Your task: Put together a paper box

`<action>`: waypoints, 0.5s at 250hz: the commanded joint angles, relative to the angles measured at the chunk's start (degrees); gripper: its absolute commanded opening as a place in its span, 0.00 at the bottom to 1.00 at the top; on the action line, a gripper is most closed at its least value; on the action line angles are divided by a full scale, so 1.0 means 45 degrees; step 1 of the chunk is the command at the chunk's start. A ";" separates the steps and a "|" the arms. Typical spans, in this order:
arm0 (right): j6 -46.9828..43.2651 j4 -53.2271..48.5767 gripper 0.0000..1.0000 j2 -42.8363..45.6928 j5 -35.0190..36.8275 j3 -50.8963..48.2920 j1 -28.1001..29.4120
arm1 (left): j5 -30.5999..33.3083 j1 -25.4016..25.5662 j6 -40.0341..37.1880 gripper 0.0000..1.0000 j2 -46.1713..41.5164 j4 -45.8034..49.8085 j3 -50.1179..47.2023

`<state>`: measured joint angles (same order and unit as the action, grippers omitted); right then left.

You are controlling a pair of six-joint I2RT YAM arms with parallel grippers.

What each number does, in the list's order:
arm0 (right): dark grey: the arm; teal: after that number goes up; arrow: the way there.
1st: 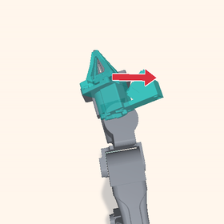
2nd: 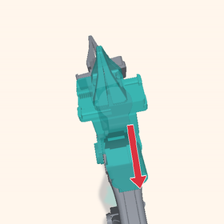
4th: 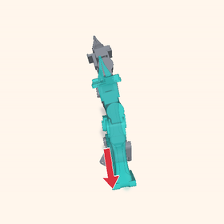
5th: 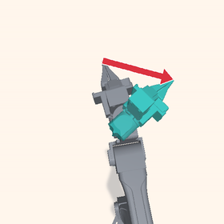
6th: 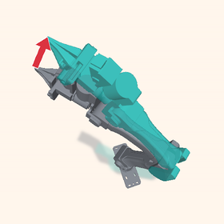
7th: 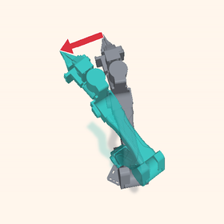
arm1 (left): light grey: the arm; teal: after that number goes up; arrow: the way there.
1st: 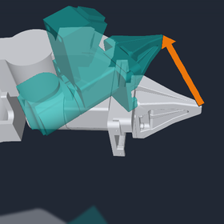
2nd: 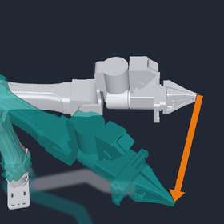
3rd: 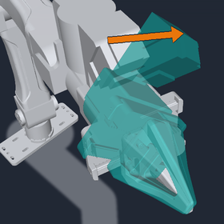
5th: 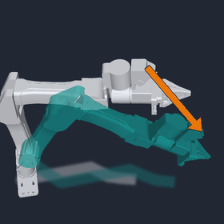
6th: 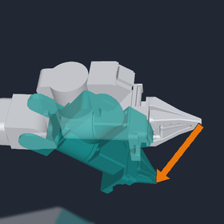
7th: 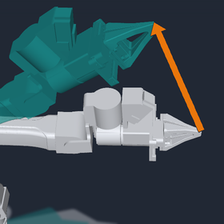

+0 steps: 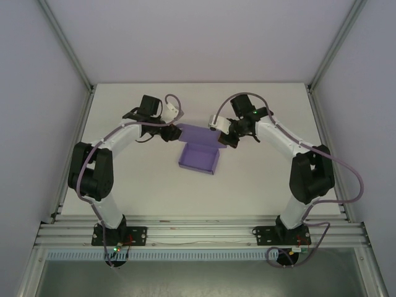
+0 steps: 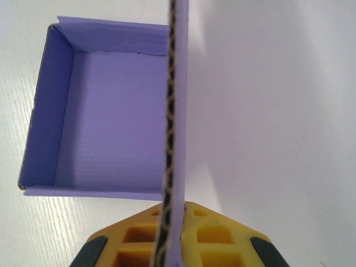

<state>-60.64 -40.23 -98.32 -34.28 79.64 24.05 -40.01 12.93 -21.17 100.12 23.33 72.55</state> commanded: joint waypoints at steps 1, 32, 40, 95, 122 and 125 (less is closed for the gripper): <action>0.0375 0.0228 0.00 -0.0166 0.0278 0.0173 -0.0004 | -0.0226 0.0292 -0.0124 0.13 -0.0217 -0.0161 0.0025; 0.1255 0.1170 0.00 0.0035 0.0433 -0.0061 -0.0007 | 0.0299 0.0523 0.0771 0.00 -0.0669 -0.1390 -0.0575; 0.1317 0.1323 0.00 0.0161 0.0375 -0.0168 -0.0012 | 0.0538 0.0581 0.1032 0.00 -0.0828 -0.1797 -0.0759; 0.5514 0.4330 0.00 0.0601 0.2083 -0.0690 0.0023 | 0.2060 0.0842 0.3576 0.00 -0.1785 -0.3477 -0.1845; 0.9356 0.5523 0.00 0.0587 0.4042 -0.0676 0.0513 | 0.3699 0.1414 0.5023 0.00 -0.2185 -0.4586 -0.2642; 0.9765 0.5597 0.00 0.0598 0.4312 -0.0691 0.0599 | 0.3923 0.1498 0.5154 0.00 -0.2223 -0.4688 -0.2709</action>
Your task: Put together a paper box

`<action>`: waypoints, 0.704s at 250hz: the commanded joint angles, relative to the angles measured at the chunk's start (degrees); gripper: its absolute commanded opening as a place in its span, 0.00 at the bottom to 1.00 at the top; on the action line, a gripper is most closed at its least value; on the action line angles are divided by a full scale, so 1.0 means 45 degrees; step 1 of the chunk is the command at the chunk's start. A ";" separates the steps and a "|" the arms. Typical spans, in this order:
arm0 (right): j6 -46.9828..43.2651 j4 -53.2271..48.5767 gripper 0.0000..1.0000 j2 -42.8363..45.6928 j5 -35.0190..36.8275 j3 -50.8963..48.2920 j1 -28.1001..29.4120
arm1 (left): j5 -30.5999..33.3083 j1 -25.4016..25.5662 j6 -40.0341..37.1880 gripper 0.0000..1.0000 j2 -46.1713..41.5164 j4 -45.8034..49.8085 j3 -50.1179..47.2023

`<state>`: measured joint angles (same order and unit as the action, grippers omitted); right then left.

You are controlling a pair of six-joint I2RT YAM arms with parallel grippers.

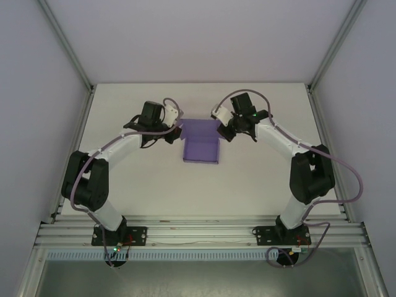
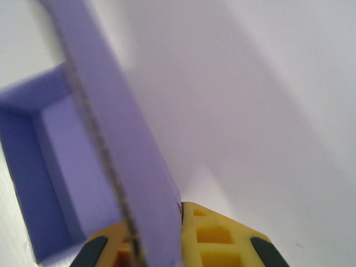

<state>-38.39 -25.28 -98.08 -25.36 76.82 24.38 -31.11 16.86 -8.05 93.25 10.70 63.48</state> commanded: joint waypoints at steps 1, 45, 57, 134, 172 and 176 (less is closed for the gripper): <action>0.4948 0.2306 0.00 0.0545 0.2421 -0.0062 0.0552 | 0.1999 0.0655 0.2288 0.00 -0.0701 -0.1904 -0.0721; 0.8982 0.4485 0.00 0.0637 0.5920 -0.1018 0.1997 | 0.3926 0.1283 0.5123 0.00 -0.0488 -0.2752 -0.0873; 0.9933 0.4619 0.00 0.0482 0.6244 -0.1054 0.2081 | 0.3675 0.1420 0.5482 0.00 -0.0323 -0.3154 -0.0847; 1.3103 0.4544 0.00 -0.0935 0.8216 -0.0433 0.2389 | 0.4391 0.2013 0.6598 0.00 0.0710 -0.4095 -0.0849; 1.3587 0.5141 0.00 -0.1224 0.7901 -0.0742 0.2424 | 0.4466 0.2017 0.6967 0.00 0.1171 -0.4472 -0.0955; 1.3633 0.5113 0.00 -0.1259 0.7938 -0.0742 0.2422 | 0.4383 0.2015 0.6976 0.00 0.1219 -0.4524 -0.0931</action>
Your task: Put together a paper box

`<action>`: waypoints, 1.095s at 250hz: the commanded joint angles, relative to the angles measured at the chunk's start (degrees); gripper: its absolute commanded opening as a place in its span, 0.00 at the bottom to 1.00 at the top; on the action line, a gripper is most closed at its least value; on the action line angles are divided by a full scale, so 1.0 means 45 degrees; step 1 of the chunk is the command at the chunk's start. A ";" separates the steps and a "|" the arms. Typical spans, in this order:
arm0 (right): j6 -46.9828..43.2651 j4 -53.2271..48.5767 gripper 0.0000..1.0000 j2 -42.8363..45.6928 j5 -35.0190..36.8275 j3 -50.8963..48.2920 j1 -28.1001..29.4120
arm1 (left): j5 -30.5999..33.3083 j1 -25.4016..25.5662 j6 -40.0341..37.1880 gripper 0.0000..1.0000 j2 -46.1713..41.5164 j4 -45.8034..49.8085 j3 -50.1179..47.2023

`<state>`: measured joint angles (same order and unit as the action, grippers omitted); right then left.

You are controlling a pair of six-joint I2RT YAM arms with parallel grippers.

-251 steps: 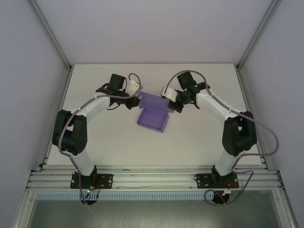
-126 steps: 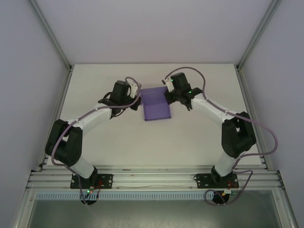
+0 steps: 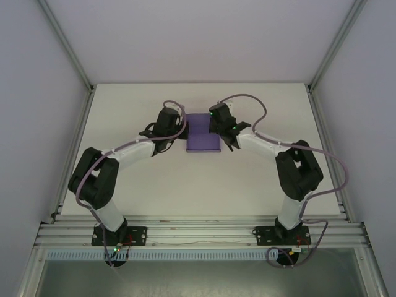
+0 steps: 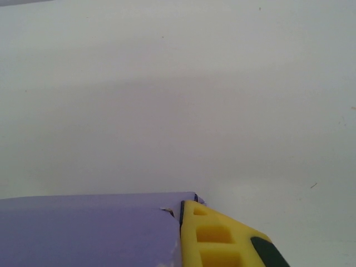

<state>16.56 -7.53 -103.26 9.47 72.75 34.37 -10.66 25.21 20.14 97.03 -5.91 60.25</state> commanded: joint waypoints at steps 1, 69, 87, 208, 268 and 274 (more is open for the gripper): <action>0.1430 0.1157 0.00 -0.0123 0.0207 0.0161 0.0198 | -0.0177 0.0159 0.0715 0.00 0.0394 -0.0834 -0.0218; 0.1505 0.2077 0.00 -0.0411 0.0673 -0.0982 0.0366 | -0.0640 0.0214 0.0987 0.00 0.0846 -0.1474 -0.0843; 0.1046 0.2506 0.00 -0.0383 0.0831 -0.1525 0.0466 | -0.0792 0.0198 0.0678 0.00 0.0762 -0.1462 -0.1307; -0.0970 0.4946 0.00 0.0564 0.1607 -0.4782 0.1072 | -0.0932 0.0179 0.0720 0.44 -0.1479 -0.0015 -0.2369; -0.1826 0.5744 0.00 0.0523 0.1616 -0.5564 0.1293 | -0.0048 0.0069 0.0734 1.00 -0.3594 0.2455 -0.1974; -0.1922 0.5860 0.01 0.0525 0.1559 -0.5626 0.1288 | -0.0020 0.0009 0.0820 1.00 -0.3729 0.2798 -0.1784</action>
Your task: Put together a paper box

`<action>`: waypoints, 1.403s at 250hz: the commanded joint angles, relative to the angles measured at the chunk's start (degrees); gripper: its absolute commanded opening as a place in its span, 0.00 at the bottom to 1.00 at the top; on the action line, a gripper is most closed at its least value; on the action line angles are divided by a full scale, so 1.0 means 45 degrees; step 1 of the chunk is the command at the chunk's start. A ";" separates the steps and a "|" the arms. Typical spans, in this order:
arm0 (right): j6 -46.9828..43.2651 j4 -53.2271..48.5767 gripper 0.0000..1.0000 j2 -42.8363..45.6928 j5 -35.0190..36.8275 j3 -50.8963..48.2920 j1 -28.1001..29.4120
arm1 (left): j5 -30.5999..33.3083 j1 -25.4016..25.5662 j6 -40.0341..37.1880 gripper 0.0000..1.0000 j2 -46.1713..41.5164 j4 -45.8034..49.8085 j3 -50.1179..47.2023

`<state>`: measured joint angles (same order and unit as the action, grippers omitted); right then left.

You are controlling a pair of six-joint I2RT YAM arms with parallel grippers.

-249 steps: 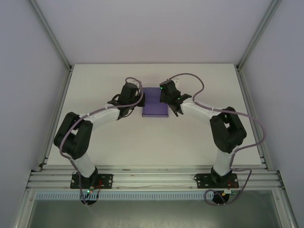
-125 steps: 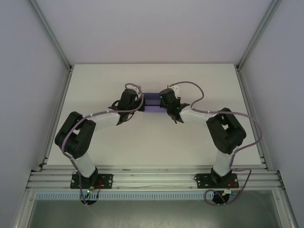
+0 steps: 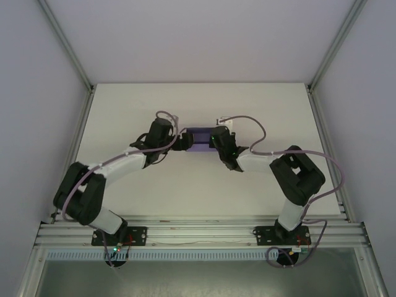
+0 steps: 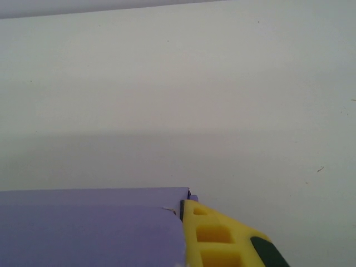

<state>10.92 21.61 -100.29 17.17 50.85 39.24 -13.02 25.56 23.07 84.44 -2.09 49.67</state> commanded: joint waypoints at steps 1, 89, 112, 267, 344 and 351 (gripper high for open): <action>-0.0688 -0.0598 0.01 -0.0125 -0.0157 -0.0766 0.0205 | 0.0507 -0.0081 0.0178 1.00 -0.0952 0.1997 0.0604; -0.1197 -0.0134 0.07 0.0031 0.0218 -0.1047 0.0584 | -0.1667 -0.1626 0.1752 1.00 0.1683 0.2657 0.3474; -0.0818 -0.0290 0.08 -0.0003 0.0713 -0.0937 0.0782 | -0.1784 -0.1717 0.1732 1.00 0.2798 0.2937 0.4157; 0.0706 -0.1992 0.43 0.2111 0.0483 -0.1982 0.1816 | -0.3854 -0.1703 0.2685 0.77 0.3512 0.0039 0.0754; 0.2383 -0.4822 0.69 0.4903 -0.0655 -0.3184 0.1845 | -0.4329 -0.1652 0.2819 0.57 0.3966 -0.1487 -0.0199; 0.2393 -0.4948 0.71 0.4994 -0.0655 -0.3147 0.1833 | -0.4335 -0.1647 0.2819 0.53 0.4041 -0.1557 -0.0236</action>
<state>17.54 6.11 -80.03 15.00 36.73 47.37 -31.59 17.63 35.18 100.86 -7.53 50.65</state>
